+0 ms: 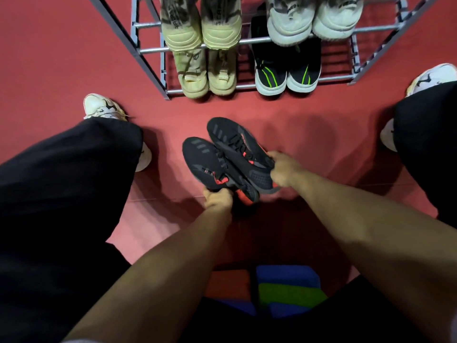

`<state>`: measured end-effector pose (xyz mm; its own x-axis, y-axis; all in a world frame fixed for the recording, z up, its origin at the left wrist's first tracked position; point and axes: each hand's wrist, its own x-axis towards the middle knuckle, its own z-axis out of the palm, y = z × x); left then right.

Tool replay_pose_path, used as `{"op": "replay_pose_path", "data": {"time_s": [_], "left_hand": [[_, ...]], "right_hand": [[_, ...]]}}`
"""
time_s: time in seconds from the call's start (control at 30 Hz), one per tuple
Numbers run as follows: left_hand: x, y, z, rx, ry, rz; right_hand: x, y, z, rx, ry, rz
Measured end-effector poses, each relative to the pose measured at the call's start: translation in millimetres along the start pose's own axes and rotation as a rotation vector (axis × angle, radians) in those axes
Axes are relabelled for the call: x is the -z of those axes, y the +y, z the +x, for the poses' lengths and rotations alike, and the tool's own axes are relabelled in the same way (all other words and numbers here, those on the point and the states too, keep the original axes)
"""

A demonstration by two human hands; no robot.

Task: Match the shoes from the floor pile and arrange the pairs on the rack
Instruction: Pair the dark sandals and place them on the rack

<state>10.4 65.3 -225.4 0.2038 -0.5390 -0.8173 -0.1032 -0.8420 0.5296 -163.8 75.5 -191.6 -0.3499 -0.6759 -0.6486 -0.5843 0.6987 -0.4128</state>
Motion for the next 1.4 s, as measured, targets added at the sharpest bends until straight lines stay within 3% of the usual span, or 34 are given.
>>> {"op": "replay_pose_path", "data": {"time_s": [0.1, 0.2, 0.3, 0.5, 0.63, 1.1, 1.4], "left_hand": [[12, 12, -1, -0.100, -0.033, 0.040], [25, 31, -10, 0.001, -0.134, 0.122], [38, 64, -16, 0.188, -0.364, 0.422], [57, 132, -52, 0.121, -0.461, 0.478], [69, 160, -93, -0.006, -0.489, 0.466], [113, 217, -283, -0.506, -0.592, 0.281], [97, 291, -372, -0.766, -0.705, 0.268]], "right_hand": [[-11, 1, -4, -0.094, -0.095, 0.166], [-4, -4, -10, -0.153, -0.129, 0.335], [25, -16, -11, -0.117, -0.082, 0.325], [80, -52, -49, -0.156, -0.109, 0.288], [103, -62, -94, -0.166, -0.022, 0.405], [195, -70, -282, 0.186, 0.345, 0.730], [278, -93, -330, 0.396, 0.606, 0.853]]}}
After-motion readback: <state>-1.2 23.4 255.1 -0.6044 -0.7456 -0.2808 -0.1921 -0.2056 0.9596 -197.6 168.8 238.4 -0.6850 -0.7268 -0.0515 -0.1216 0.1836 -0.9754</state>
